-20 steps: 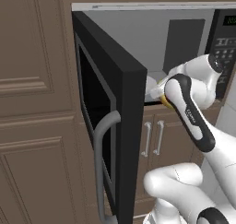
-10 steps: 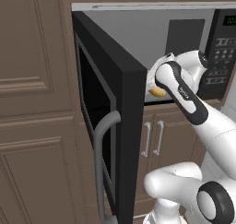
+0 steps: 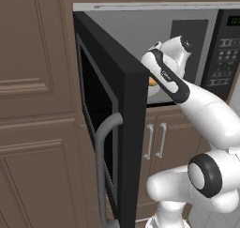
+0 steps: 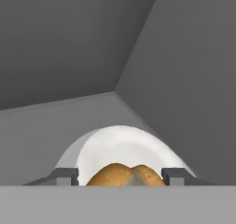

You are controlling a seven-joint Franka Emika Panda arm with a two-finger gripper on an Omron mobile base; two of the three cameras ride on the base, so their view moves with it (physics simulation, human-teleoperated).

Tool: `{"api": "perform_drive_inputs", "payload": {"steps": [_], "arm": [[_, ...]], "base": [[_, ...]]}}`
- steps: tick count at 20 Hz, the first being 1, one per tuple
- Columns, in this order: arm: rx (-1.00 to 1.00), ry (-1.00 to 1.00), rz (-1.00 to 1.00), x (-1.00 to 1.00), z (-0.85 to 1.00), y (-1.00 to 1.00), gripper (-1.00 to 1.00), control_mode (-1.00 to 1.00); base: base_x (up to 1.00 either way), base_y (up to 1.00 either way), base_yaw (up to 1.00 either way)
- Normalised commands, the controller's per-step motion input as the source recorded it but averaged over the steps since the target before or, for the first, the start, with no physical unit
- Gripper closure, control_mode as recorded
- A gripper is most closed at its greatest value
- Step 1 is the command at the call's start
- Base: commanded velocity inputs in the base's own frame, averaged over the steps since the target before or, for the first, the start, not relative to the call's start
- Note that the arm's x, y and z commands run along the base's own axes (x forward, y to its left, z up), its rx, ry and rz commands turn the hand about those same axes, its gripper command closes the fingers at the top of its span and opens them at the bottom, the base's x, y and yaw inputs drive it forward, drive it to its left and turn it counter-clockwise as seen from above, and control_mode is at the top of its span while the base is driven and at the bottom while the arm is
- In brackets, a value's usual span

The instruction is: Pick the hotdog bun from the counter and place it in the microwave.

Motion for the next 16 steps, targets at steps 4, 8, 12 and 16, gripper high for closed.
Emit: {"api": "perform_drive_inputs", "payload": {"steps": [4,8,12,16], "arm": [[-0.01,-0.02,0.0,0.26,-0.19,0.09,1.0,-1.0],[0.0,0.0,0.0,0.44,-0.21,0.0,1.0,-1.0],[0.0,0.0,0.0,0.49,-0.15,0.02,1.0,-1.0],[0.0,0.01,0.0,0.39,-0.26,0.11,1.0,-1.0]], "base": [[0.0,0.0,0.0],[0.0,0.0,0.0],[0.0,0.0,0.0],[0.0,0.0,0.0]]}}
